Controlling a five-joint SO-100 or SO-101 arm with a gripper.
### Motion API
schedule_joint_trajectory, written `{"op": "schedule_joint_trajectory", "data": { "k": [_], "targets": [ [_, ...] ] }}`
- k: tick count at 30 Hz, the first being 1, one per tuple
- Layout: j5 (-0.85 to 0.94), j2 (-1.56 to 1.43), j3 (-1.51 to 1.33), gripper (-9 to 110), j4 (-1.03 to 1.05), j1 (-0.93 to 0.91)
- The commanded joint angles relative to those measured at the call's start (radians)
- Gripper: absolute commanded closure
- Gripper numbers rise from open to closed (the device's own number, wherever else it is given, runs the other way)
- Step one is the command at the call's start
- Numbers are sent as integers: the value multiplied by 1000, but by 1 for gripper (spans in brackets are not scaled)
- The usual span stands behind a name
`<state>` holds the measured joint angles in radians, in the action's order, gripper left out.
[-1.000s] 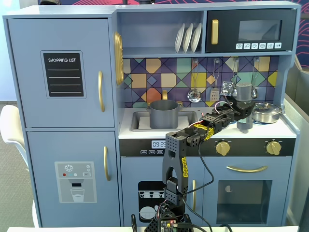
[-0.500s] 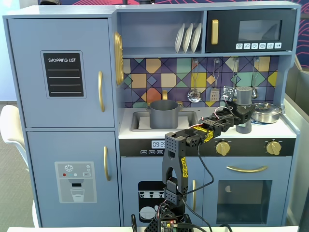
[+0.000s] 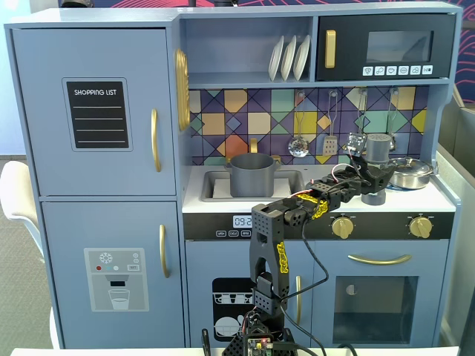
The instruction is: Put salt in the gray recipient
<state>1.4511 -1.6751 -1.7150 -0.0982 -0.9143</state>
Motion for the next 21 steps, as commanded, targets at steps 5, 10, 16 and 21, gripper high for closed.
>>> {"op": "schedule_joint_trajectory", "data": {
  "k": [5,10,16,21],
  "targets": [
    [25,-393,-143,55,224,-38],
    [63,-841,-364,74,635,-2],
    [64,-1224,-414,101,1322,456],
    [-71,-1370,-581,101,1548,865]
  ]
}}
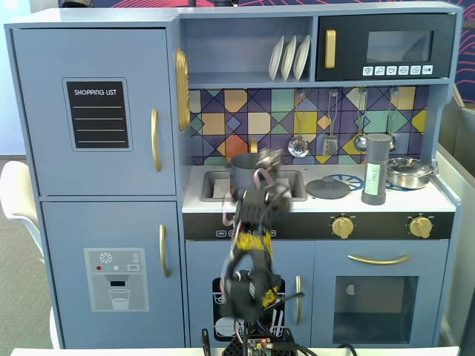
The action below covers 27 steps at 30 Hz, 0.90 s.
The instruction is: Put salt in the gray recipient
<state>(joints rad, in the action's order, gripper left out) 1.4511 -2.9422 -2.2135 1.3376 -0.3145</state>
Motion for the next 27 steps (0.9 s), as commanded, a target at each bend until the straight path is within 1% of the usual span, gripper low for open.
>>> {"op": "schedule_joint_trajectory", "data": {
  "k": [1,4,8,13,17,18,23,24,27],
  "targets": [
    [-81,-143,-143,101,120,308],
    [-75,-276,-359,101,104,354],
    [-101,-276,-549,101,18,344],
    [-51,-276,-727,101,-143,333],
    [66,-276,-900,101,-210,278],
    [91,-278,-902,101,-167,267],
    [78,-278,-902,101,-12,247],
    [34,-278,-902,101,-17,238],
    [34,-278,-902,101,-18,196]
  ]
}}
